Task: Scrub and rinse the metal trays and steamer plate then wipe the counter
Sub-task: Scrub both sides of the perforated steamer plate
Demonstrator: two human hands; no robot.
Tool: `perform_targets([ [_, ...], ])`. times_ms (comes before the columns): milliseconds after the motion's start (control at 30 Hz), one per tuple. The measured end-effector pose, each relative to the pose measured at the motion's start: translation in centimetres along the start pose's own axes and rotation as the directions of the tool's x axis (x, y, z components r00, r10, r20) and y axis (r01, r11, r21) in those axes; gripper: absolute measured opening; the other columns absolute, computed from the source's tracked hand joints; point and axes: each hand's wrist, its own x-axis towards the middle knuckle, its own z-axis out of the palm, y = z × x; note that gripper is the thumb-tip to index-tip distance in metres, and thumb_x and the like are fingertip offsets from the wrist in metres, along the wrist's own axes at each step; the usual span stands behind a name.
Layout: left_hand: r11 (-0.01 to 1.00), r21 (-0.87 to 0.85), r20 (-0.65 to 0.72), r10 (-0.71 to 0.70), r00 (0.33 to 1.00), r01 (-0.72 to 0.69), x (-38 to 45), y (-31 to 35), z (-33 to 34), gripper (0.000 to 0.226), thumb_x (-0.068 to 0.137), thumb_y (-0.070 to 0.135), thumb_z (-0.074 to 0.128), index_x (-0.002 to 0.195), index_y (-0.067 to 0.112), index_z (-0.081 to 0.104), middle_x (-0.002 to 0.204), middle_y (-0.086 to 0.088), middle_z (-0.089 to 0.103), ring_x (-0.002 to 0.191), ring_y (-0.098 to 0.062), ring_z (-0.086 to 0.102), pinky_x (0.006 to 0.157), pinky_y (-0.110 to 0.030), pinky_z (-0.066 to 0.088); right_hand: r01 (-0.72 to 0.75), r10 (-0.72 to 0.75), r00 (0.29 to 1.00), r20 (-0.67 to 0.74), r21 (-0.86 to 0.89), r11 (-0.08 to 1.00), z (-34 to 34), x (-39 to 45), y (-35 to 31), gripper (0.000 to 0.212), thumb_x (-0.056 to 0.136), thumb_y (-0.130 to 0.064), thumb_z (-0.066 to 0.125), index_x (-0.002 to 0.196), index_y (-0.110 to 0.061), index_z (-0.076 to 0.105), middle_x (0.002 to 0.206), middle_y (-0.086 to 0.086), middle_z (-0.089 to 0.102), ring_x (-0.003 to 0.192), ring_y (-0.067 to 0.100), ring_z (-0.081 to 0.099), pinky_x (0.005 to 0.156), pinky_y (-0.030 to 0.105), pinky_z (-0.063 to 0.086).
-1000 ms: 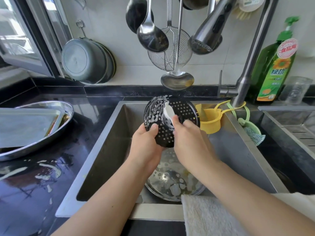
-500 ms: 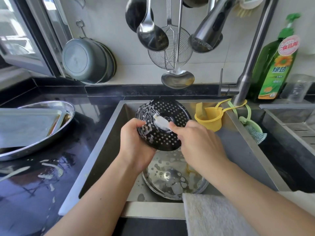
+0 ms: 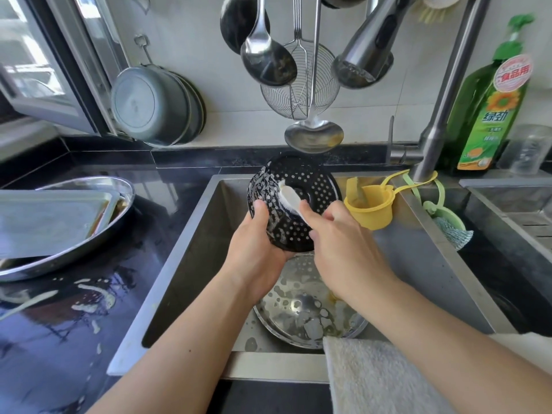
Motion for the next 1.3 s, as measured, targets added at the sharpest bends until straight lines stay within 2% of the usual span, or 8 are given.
perform_targets([
  [200,0.996,-0.087,0.003,0.002,1.0,-0.002,0.5,0.3,-0.5,0.06,0.112,0.049,0.024,0.151,0.008,0.044,0.138,-0.021,0.065,0.124,-0.039,0.065,0.111,-0.055,0.048,0.135,-0.155,0.981,0.115,0.161,0.978,0.5,-1.7,-1.3,0.057,0.101,-0.013,0.053,0.15,-0.039,0.044,0.098,-0.006,0.044,0.081,0.018,0.053,0.07,0.042,0.052],
  [333,0.994,-0.104,0.077,-0.028,0.997,0.036,0.1,0.2,-0.2,0.065,0.111,0.05,0.023,0.15,0.003,0.046,0.142,-0.023,0.061,0.133,-0.039,0.059,0.119,-0.053,0.038,0.039,-0.039,0.999,-0.011,0.062,0.997,0.1,0.2,-0.2,0.057,0.101,-0.015,0.053,0.152,-0.037,0.041,0.098,-0.007,0.041,0.082,0.022,0.054,0.064,0.035,0.044],
  [633,0.99,-0.11,0.136,-0.069,0.988,0.085,-0.2,0.4,0.2,0.07,0.111,0.054,0.019,0.152,0.005,0.045,0.147,-0.019,0.059,0.138,-0.033,0.055,0.122,-0.048,0.033,0.052,-0.049,0.998,-0.024,0.146,0.988,0.2,0.5,0.7,0.052,0.101,-0.016,0.055,0.147,-0.04,0.049,0.092,-0.01,0.044,0.083,0.017,0.052,0.072,0.036,0.05],
  [767,0.972,-0.212,0.133,-0.077,0.988,0.104,-0.2,0.8,-0.1,0.071,0.11,0.056,0.025,0.152,0.002,0.045,0.146,-0.021,0.058,0.138,-0.036,0.054,0.124,-0.049,0.03,0.163,-0.195,0.975,0.105,0.258,0.952,0.2,-1.4,-0.7,0.048,0.101,-0.019,0.057,0.14,-0.046,0.054,0.092,-0.009,0.047,0.081,0.012,0.052,0.072,0.036,0.05],
  [933,0.97,-0.241,0.123,-0.013,0.992,0.042,-0.2,1.2,-0.1,0.068,0.11,0.054,0.025,0.148,0.003,0.048,0.144,-0.021,0.061,0.137,-0.036,0.055,0.124,-0.05,0.03,0.059,-0.061,0.998,0.017,0.111,0.992,-0.1,0.3,1.0,0.052,0.102,-0.016,0.054,0.144,-0.046,0.05,0.09,-0.009,0.044,0.079,0.014,0.051,0.062,0.032,0.044],
  [1067,0.972,-0.226,0.127,-0.033,0.991,0.062,-0.5,1.4,0.0,0.068,0.109,0.054,0.028,0.15,0.003,0.047,0.145,-0.021,0.059,0.138,-0.036,0.054,0.125,-0.049,0.029,0.172,-0.201,0.973,0.117,0.224,0.959,-0.2,-1.3,-0.5,0.048,0.102,-0.018,0.056,0.142,-0.045,0.052,0.093,-0.009,0.048,0.08,0.013,0.053,0.07,0.037,0.05],
  [1200,0.987,-0.155,0.121,-0.032,0.992,0.051,-0.2,0.8,-0.2,0.069,0.11,0.055,0.02,0.15,0.006,0.047,0.149,-0.018,0.057,0.141,-0.034,0.051,0.126,-0.049,0.026,0.029,-0.03,1.0,0.006,0.087,0.996,-0.4,0.5,1.2,0.053,0.102,-0.016,0.054,0.147,-0.042,0.048,0.091,-0.007,0.045,0.079,0.017,0.051,0.067,0.039,0.049],
  [1300,0.985,-0.159,0.086,-0.058,0.995,0.071,-0.3,0.9,-0.3,0.071,0.108,0.058,0.026,0.15,0.004,0.048,0.147,-0.02,0.058,0.14,-0.035,0.052,0.126,-0.048,0.026,0.15,-0.186,0.974,0.127,0.248,0.957,0.2,-1.3,-0.6,0.049,0.102,-0.017,0.056,0.144,-0.042,0.053,0.093,-0.006,0.048,0.084,0.015,0.052,0.073,0.037,0.048],
])
